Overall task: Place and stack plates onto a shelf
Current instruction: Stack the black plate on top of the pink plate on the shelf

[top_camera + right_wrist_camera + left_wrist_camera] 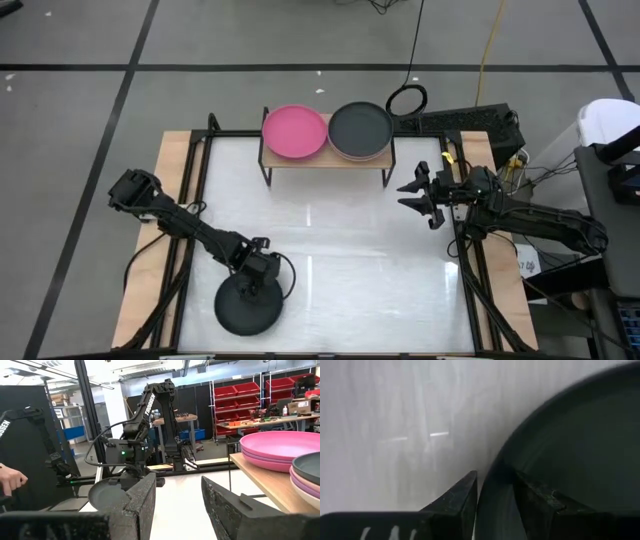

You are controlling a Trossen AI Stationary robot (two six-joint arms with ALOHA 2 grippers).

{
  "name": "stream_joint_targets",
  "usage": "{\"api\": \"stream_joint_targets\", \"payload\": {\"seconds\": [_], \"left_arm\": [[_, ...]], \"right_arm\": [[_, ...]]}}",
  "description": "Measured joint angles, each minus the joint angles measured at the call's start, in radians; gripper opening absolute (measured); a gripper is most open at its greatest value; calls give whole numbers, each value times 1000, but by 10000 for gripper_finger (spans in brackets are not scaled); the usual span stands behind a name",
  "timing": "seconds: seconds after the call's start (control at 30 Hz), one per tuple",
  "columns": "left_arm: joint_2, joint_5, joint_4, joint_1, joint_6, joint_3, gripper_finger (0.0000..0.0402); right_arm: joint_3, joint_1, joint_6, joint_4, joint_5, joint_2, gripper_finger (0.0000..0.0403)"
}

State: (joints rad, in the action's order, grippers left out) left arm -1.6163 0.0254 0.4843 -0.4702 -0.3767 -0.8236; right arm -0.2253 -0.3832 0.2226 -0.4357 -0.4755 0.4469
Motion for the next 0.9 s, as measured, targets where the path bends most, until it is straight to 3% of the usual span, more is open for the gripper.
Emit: {"api": "stream_joint_targets", "payload": {"seconds": [0.1, 0.33, 0.57, 0.63, 0.77, 0.9], "left_arm": [[1, 0, -4, 0, 3, 8, 112], [5, 23, -3, 40, 29, -3, 15], [0, -20, -6, 123, 96, -61, 12], [11, -36, 58, 159, 136, -105, 10], [48, -186, 176, 233, 267, -217, 10], [59, -238, 313, 324, 420, -334, 10]], "right_arm": [[0, 0, 1, 0, 1, 0, 139], [0, 0, 2, 0, 2, 0, 139], [34, -1, -12, -9, 34, 0, 139], [44, -2, -13, -8, 57, 0, 139], [55, -2, -13, -9, 59, 0, 139], [55, -1, -13, -1, 59, 0, 139]]}}
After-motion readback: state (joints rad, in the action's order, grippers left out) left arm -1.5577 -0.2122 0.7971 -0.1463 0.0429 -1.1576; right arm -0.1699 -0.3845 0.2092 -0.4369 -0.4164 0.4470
